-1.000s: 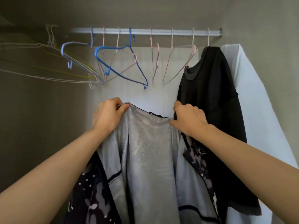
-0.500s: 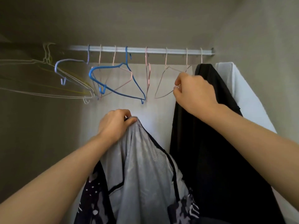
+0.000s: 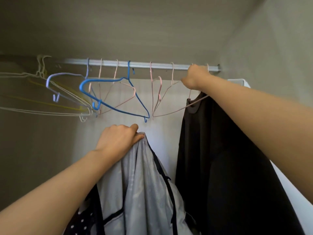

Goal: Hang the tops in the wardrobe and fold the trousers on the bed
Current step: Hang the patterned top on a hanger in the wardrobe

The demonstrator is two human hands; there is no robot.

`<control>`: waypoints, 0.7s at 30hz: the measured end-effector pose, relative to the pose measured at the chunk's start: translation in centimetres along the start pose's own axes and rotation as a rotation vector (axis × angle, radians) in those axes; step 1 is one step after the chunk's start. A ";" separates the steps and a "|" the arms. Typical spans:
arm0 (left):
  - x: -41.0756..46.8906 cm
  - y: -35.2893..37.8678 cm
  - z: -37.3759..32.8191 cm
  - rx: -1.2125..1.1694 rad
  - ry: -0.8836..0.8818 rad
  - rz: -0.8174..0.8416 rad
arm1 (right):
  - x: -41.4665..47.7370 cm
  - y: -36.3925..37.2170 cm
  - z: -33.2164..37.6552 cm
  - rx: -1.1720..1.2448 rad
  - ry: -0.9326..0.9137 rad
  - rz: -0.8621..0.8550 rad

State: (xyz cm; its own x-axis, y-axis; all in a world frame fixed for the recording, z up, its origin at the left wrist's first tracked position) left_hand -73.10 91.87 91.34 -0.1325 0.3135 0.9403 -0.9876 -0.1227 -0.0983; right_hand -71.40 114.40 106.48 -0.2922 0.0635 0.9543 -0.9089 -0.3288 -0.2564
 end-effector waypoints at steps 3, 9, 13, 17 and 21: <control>-0.5 0.4 0.2 0.049 0.047 0.011 | 0.6 1.6 -0.8 0.297 0.237 0.136; -1.4 0.7 1.6 0.098 0.069 0.036 | -0.1 4.0 -0.9 0.387 0.349 0.302; -1.8 0.9 1.7 0.078 0.073 0.057 | -0.5 5.6 -1.1 0.417 0.432 0.386; -2.1 1.0 2.0 0.094 0.083 0.050 | -0.6 6.3 -0.8 0.467 0.454 0.412; -2.4 1.0 2.3 0.104 0.087 0.048 | -0.8 6.9 -0.4 0.635 0.489 0.379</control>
State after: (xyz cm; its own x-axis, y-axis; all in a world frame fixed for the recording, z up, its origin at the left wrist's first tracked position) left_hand -73.61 88.79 89.77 -0.1907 0.3851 0.9030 -0.9665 -0.2349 -0.1039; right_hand -77.60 112.46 103.89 -0.7665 0.1920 0.6129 -0.4313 -0.8609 -0.2698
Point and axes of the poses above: each hand's wrist, its own x-axis towards the middle knuckle, its own y-axis out of the palm, z = x × y, the point moved 6 cm from there along x, towards the middle knuckle, and after that the axes turned 11 degrees about -z, right-handed, at the moved point
